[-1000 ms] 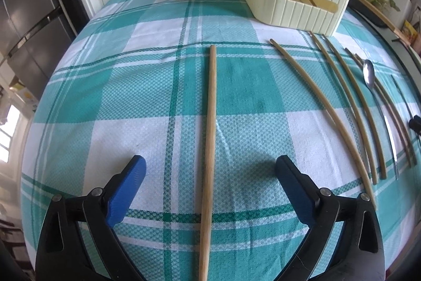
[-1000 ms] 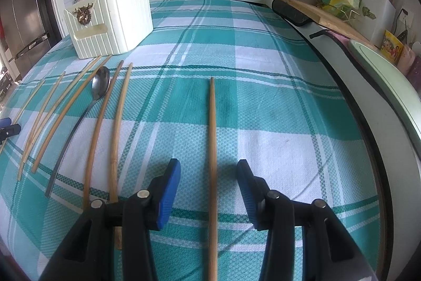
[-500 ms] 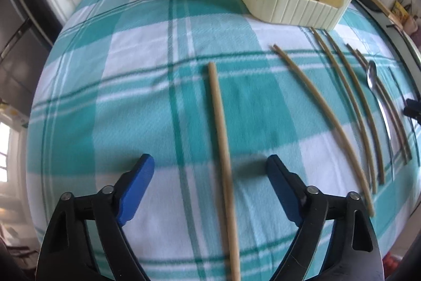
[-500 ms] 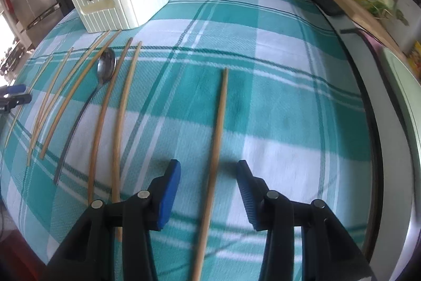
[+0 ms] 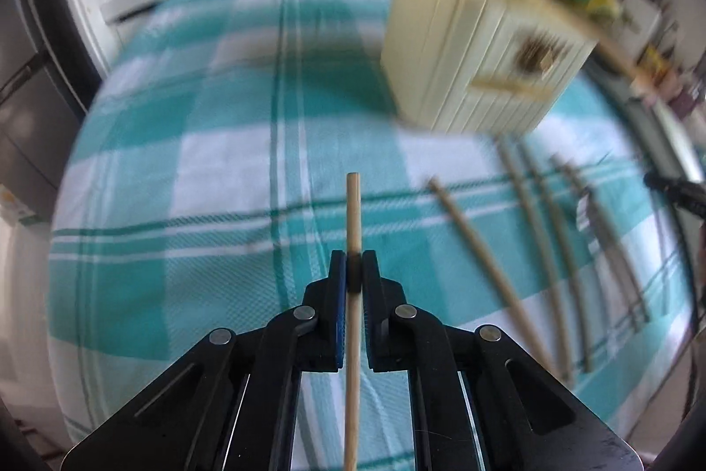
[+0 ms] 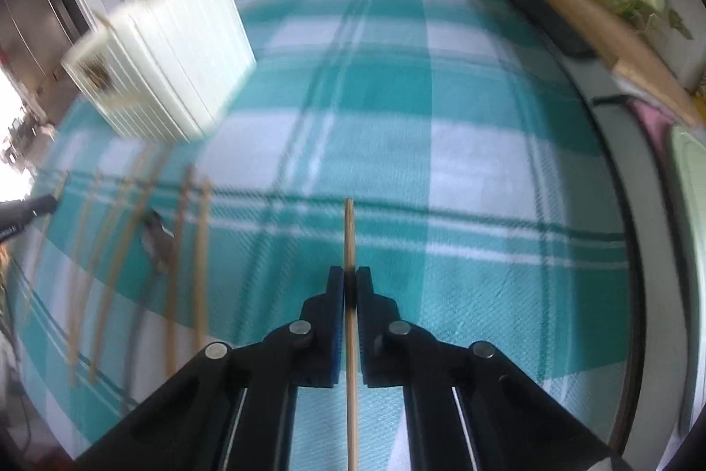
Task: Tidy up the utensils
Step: 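Carry the chopstick with the left gripper and lower it into the holder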
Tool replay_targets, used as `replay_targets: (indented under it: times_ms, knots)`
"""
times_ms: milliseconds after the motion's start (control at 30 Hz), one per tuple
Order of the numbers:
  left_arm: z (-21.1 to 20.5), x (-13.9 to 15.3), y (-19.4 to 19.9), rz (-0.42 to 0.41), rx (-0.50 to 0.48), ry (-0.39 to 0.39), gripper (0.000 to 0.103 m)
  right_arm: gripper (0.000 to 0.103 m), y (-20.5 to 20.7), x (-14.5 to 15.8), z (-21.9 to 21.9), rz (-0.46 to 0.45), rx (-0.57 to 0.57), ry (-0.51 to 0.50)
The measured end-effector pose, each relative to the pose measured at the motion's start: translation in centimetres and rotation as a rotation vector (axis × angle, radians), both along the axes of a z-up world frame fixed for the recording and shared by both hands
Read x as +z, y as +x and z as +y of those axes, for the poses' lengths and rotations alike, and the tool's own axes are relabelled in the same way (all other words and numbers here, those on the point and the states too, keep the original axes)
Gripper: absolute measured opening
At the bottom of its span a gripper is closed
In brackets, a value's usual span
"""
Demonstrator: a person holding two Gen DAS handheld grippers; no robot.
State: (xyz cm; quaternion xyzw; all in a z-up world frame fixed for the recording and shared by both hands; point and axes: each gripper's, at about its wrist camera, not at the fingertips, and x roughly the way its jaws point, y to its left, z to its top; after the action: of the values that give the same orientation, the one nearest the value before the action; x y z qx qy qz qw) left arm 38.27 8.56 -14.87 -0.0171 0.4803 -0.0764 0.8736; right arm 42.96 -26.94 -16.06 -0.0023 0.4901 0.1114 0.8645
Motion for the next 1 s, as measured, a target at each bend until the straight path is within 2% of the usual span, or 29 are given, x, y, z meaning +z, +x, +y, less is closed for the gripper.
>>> replay_targets:
  times_ms: [200, 400, 700, 1000]
  knots:
    - [0.9, 6.6, -4.5, -0.18, -0.016, -0.093, 0.005, 0.005, -4.5, 6.4, 0.3, -0.181, 0.027, 0.045]
    - [1.3, 10.9, -7.6, -0.292, -0.025, -0.152, 0.005, 0.005, -8.2, 11.4, 0.8, -0.314, 0.043, 0.071]
    - [1.1, 13.3, -9.6, -0.351, -0.039, -0.175, 0.005, 0.005, -11.5, 15.2, 2.5, -0.433, 0.089, 0.076]
    - [0.7, 13.9, -10.0, -0.37, -0.051, -0.16, 0.005, 0.005, -11.8, 17.0, 3.7, -0.482, 0.104, 0.075]
